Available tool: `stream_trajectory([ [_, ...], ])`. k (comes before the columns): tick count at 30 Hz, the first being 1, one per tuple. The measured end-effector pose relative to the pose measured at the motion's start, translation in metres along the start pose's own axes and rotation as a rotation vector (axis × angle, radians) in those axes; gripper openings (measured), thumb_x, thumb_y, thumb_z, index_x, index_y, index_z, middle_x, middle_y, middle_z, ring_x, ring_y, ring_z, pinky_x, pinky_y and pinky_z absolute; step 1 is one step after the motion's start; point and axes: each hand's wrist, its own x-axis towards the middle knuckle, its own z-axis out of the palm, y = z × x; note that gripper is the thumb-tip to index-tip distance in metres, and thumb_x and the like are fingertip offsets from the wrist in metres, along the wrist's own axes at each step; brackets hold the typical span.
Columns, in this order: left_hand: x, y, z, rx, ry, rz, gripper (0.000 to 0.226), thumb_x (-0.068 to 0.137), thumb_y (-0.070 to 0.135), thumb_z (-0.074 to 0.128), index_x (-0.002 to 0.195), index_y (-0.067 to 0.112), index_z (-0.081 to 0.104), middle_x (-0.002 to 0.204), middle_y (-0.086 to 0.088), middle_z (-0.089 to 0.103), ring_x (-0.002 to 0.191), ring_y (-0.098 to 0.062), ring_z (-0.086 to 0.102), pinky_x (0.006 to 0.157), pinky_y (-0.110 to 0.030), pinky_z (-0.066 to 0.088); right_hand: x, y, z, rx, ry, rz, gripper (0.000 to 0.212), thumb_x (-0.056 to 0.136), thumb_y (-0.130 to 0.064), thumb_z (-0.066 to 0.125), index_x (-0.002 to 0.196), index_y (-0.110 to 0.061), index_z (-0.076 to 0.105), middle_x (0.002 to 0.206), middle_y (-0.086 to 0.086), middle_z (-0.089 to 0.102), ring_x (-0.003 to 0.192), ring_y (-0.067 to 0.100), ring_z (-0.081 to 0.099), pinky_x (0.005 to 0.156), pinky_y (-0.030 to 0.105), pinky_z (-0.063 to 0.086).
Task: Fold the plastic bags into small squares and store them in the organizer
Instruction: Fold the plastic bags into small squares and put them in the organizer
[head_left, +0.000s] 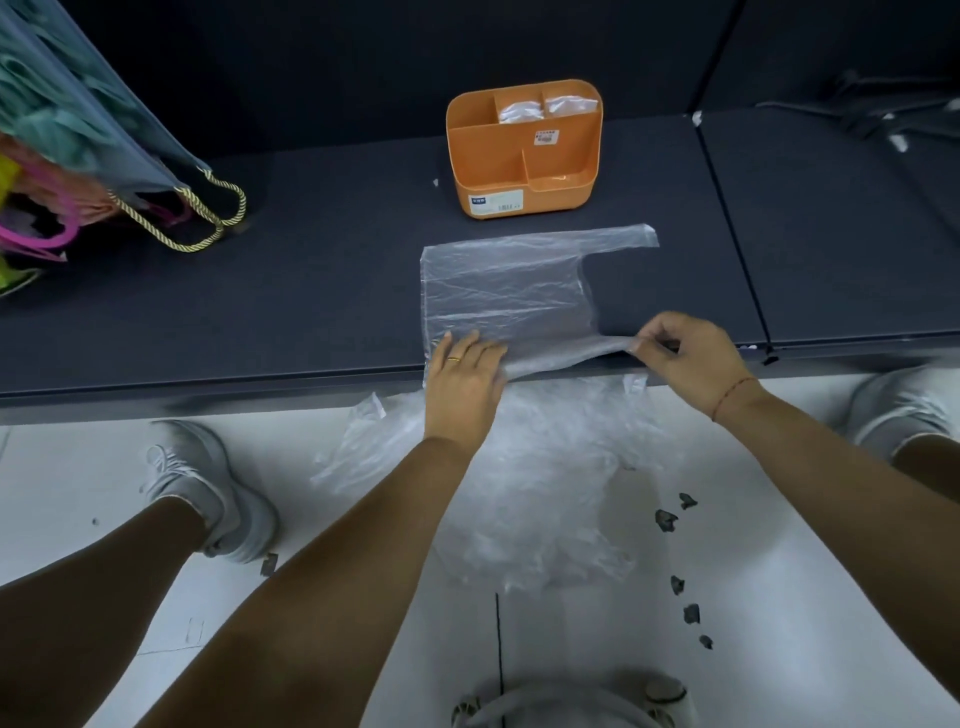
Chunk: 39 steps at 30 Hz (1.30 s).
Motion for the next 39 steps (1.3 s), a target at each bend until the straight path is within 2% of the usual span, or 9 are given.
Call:
stream_trajectory([
  [4, -0.017, -0.024, -0.011, -0.036, 0.071, -0.091, 0.027, 0.081, -0.004, 0.063, 0.102, 0.01, 0.075, 0.097, -0.009, 0.075, 0.091, -0.026, 0.072, 0.103, -0.041, 0.043, 0.004, 0.008, -0.014, 0.008, -0.043, 0.069, 0.012, 0.09, -0.021, 0.066, 0.083, -0.012, 0.064, 0.092, 0.004, 0.069, 0.095, 0.019, 0.062, 0.093, 0.033, 0.048],
  [8, -0.02, -0.033, -0.042, -0.307, -0.114, -0.414, 0.025, 0.097, 0.008, 0.056, 0.115, 0.017, 0.072, 0.096, -0.009, 0.075, 0.083, -0.028, 0.069, 0.078, -0.033, 0.056, 0.005, 0.009, -0.017, 0.036, -0.107, 0.086, 0.012, 0.086, -0.021, 0.072, 0.088, -0.013, 0.064, 0.091, -0.005, 0.065, 0.088, 0.008, 0.059, 0.083, 0.022, 0.045],
  [11, -0.009, -0.035, -0.052, -0.502, -0.151, -0.617, 0.024, 0.1, 0.012, 0.052, 0.115, 0.014, 0.071, 0.096, -0.003, 0.072, 0.086, -0.022, 0.067, 0.079, -0.022, 0.052, 0.005, 0.011, -0.014, -0.003, -0.203, 0.071, 0.02, 0.078, -0.011, 0.078, 0.091, -0.017, 0.064, 0.091, -0.001, 0.064, 0.086, 0.018, 0.061, 0.076, 0.022, 0.048],
  [15, 0.003, -0.033, -0.063, -0.633, -0.151, -0.71, 0.021, 0.098, 0.008, 0.055, 0.106, 0.013, 0.074, 0.099, 0.004, 0.069, 0.083, -0.002, 0.062, 0.072, 0.002, 0.041, 0.006, 0.015, -0.011, -0.073, -0.152, 0.083, 0.019, 0.081, 0.0, 0.07, 0.084, -0.018, 0.066, 0.09, 0.007, 0.067, 0.085, 0.028, 0.062, 0.073, 0.031, 0.052],
  [19, 0.015, -0.038, -0.074, -0.898, -0.206, -0.904, 0.021, 0.095, 0.001, 0.057, 0.101, 0.014, 0.073, 0.086, 0.002, 0.069, 0.052, 0.0, 0.059, 0.063, -0.015, 0.049, 0.006, 0.014, -0.02, 0.081, -0.155, 0.116, 0.011, 0.084, -0.006, 0.069, 0.08, -0.015, 0.069, 0.083, 0.002, 0.068, 0.083, 0.017, 0.06, 0.07, 0.016, 0.043],
  [22, 0.022, -0.041, -0.082, -1.113, -0.275, -1.016, 0.019, 0.094, 0.0, 0.059, 0.108, 0.009, 0.069, 0.09, -0.004, 0.073, 0.069, -0.011, 0.072, 0.064, -0.019, 0.054, 0.006, 0.012, -0.029, 0.216, -0.168, 0.111, 0.015, 0.086, -0.007, 0.07, 0.097, -0.017, 0.07, 0.085, 0.003, 0.071, 0.07, 0.01, 0.066, 0.068, 0.013, 0.047],
  [26, 0.024, -0.049, -0.086, -1.13, -0.39, -0.932, 0.032, 0.086, -0.006, 0.067, 0.114, 0.009, 0.063, 0.107, -0.004, 0.071, 0.095, -0.011, 0.071, 0.081, -0.015, 0.055, 0.014, 0.011, -0.038, 0.328, -0.158, 0.093, 0.017, 0.089, -0.007, 0.065, 0.105, -0.012, 0.07, 0.07, -0.008, 0.071, 0.061, 0.004, 0.065, 0.055, 0.011, 0.048],
  [35, 0.035, -0.065, -0.071, -0.894, -0.33, -0.908, 0.024, 0.085, -0.005, 0.071, 0.106, 0.006, 0.067, 0.087, -0.004, 0.072, 0.07, -0.008, 0.07, 0.068, -0.014, 0.054, 0.045, 0.012, -0.033, 0.374, -0.081, 0.235, 0.019, 0.096, -0.024, 0.058, 0.099, -0.007, 0.068, 0.08, 0.007, 0.068, 0.067, 0.013, 0.064, 0.055, 0.013, 0.048],
  [39, 0.05, -0.071, -0.062, -0.868, -0.193, -0.905, 0.015, 0.088, 0.005, 0.071, 0.095, 0.018, 0.07, 0.08, 0.003, 0.072, 0.073, -0.001, 0.067, 0.079, -0.012, 0.05, 0.063, 0.015, -0.029, 0.337, 0.017, 0.244, 0.018, 0.094, -0.024, 0.062, 0.092, -0.008, 0.07, 0.068, -0.001, 0.067, 0.054, 0.005, 0.056, 0.055, 0.014, 0.045],
])
